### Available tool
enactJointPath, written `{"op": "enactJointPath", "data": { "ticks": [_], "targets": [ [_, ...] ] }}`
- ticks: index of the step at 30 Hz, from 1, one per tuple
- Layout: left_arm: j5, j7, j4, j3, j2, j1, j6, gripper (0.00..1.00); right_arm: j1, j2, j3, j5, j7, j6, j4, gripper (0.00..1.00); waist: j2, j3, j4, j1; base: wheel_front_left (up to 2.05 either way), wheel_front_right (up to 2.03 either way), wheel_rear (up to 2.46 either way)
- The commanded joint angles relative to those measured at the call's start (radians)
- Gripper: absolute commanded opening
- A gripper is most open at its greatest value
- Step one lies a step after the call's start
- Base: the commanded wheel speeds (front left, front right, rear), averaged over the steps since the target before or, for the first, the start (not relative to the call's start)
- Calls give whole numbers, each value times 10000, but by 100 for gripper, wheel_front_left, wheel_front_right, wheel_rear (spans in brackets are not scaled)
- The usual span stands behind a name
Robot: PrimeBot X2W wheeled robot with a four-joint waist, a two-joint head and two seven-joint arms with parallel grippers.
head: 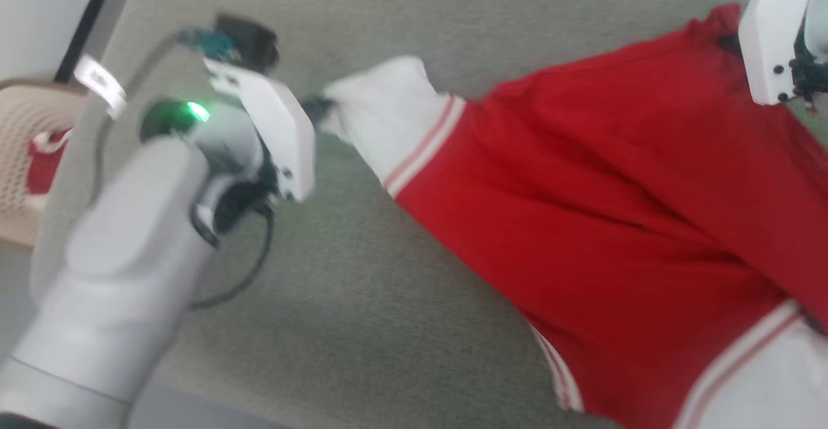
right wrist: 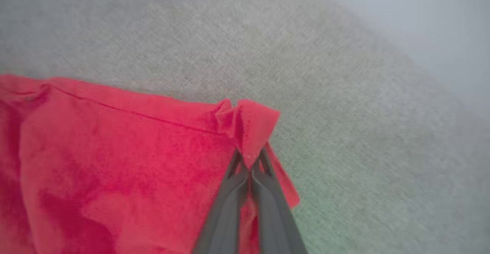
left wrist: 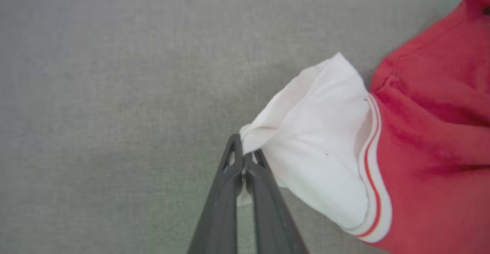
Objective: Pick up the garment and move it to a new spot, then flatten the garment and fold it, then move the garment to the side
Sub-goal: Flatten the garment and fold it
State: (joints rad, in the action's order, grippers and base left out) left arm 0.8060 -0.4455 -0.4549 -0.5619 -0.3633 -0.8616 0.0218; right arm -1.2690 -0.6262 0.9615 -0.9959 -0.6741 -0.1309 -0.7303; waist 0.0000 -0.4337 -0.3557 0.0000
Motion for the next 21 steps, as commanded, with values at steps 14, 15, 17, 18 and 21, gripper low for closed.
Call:
{"op": "enactJointPath", "data": {
  "ticks": [14,15,17,18,21],
  "targets": [
    [-641,-873,-691,504,-1345,-3334,85,0,-725,-456,-29,-453,1326,5,1415,0,0,1516,2347,0,0,0,0],
    [-704,-882,-773,504,-1419,-3492,114,0,-737,-489,-41,-466,1384,5,1512,0,0,1618,2471,0,0,0,0],
    [-785,-873,-912,527,-1536,-3816,151,0,-782,-544,-66,-495,1486,5,1732,0,0,1823,2692,0,0,0,0],
    [-823,-880,-965,525,-1573,-3974,177,0,-805,-610,-74,-483,1494,7,1840,0,0,1916,2784,0,0,0,0],
    [-954,-905,-1129,481,-1653,-4363,247,0,-797,-753,-123,-478,1529,7,2195,0,0,2201,3013,0,0,0,0]
  ]
}}
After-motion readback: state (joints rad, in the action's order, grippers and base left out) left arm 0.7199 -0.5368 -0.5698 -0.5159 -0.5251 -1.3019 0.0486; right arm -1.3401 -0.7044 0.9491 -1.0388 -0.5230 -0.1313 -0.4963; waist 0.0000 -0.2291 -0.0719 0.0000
